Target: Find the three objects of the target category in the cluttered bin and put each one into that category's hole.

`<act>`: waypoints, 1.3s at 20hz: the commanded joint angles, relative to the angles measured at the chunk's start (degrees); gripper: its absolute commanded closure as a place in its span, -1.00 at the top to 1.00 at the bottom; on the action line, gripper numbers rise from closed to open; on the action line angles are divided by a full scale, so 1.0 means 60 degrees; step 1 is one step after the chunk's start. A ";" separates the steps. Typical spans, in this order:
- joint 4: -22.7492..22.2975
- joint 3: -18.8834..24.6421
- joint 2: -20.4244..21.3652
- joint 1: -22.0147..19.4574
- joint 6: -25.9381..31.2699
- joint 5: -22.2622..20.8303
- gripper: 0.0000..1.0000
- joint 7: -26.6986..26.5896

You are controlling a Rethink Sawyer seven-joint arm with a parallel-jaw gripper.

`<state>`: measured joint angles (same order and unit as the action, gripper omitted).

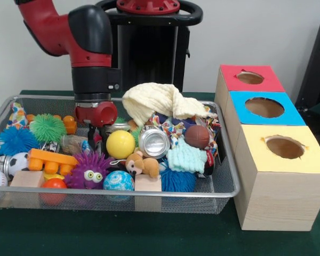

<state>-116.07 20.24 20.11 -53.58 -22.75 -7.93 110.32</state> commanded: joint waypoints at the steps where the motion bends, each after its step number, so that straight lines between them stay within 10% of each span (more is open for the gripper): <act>1: 0.0464 -0.0664 0.0256 0.0849 0.0069 0.1054 1.00 0.1922; 26: 0.0879 -0.2970 0.3232 0.2403 0.5992 0.1746 1.00 0.0895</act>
<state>-115.99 4.36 36.78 -39.90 6.61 0.21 110.33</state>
